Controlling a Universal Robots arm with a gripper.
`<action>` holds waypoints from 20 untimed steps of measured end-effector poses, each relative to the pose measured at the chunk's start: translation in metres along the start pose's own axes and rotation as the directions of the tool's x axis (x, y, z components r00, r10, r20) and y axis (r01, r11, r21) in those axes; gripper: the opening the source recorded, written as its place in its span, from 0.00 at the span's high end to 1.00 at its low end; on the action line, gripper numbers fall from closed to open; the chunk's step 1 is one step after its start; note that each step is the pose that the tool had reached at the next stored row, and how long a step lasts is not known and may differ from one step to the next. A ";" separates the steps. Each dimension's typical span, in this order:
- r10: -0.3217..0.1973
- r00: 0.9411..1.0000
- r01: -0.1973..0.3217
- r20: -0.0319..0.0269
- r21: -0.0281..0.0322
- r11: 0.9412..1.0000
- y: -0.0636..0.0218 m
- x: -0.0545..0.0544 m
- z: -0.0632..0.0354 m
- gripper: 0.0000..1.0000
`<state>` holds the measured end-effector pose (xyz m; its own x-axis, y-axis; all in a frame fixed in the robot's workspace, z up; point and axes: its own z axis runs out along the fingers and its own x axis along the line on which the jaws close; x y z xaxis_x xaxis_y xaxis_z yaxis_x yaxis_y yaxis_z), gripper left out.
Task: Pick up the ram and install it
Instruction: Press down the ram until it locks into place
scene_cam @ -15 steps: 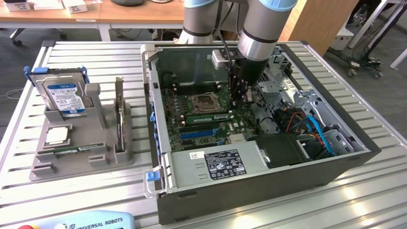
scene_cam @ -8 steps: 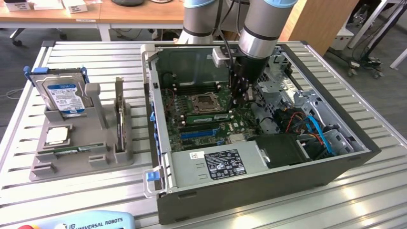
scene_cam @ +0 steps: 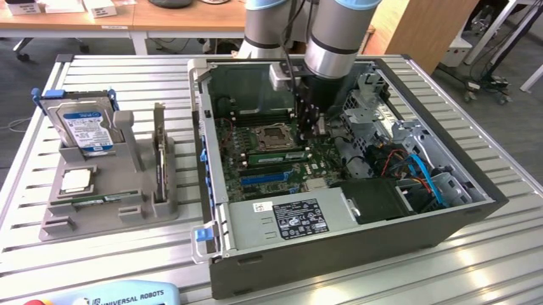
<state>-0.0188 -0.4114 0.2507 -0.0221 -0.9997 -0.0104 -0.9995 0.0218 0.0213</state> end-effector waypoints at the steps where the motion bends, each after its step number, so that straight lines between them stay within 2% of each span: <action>1: 0.000 1.000 0.000 0.000 0.000 1.000 0.0038 0.000 0.0002 0.90; 7: 0.000 1.000 0.000 0.000 0.000 1.000 0.0277 0.001 0.0017 0.90; 13: 0.000 1.000 0.000 0.000 0.000 1.000 0.0456 0.001 0.0030 0.90; 18: 0.000 1.000 0.000 0.000 0.000 1.000 0.0661 0.002 0.0039 0.90; 20: 0.000 1.000 0.000 0.000 0.000 1.000 0.0695 0.002 0.0041 0.90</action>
<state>-0.0884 -0.4114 0.2481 -0.0222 -0.9997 -0.0104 -0.9995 0.0220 0.0210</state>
